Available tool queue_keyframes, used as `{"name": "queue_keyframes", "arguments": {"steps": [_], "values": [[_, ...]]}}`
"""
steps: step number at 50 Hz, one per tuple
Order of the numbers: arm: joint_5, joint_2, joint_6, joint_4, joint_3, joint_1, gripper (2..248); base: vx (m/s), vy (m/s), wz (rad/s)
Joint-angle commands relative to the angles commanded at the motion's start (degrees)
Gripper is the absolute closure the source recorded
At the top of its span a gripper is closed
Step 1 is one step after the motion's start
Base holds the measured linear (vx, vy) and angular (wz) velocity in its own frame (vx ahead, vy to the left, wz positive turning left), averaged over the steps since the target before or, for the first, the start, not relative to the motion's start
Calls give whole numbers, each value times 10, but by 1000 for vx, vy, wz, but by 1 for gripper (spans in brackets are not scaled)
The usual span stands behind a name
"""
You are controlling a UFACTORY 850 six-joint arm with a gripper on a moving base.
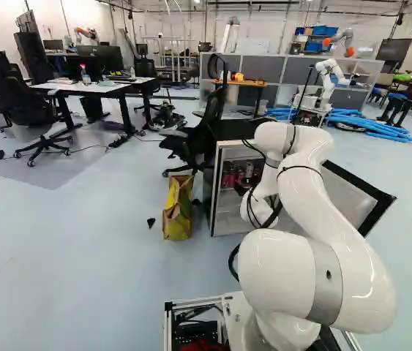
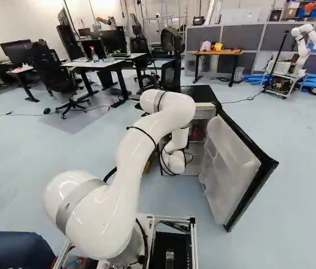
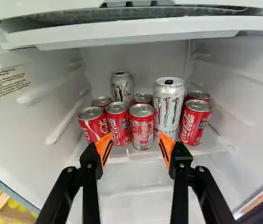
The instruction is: Grab a drink from the fridge
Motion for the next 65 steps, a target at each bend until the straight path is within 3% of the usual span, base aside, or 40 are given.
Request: {"name": "queue_keyframes", "arguments": {"steps": [65], "values": [[-30, -37, 0, 0, -74, 5, 96, 0, 0, 0]]}}
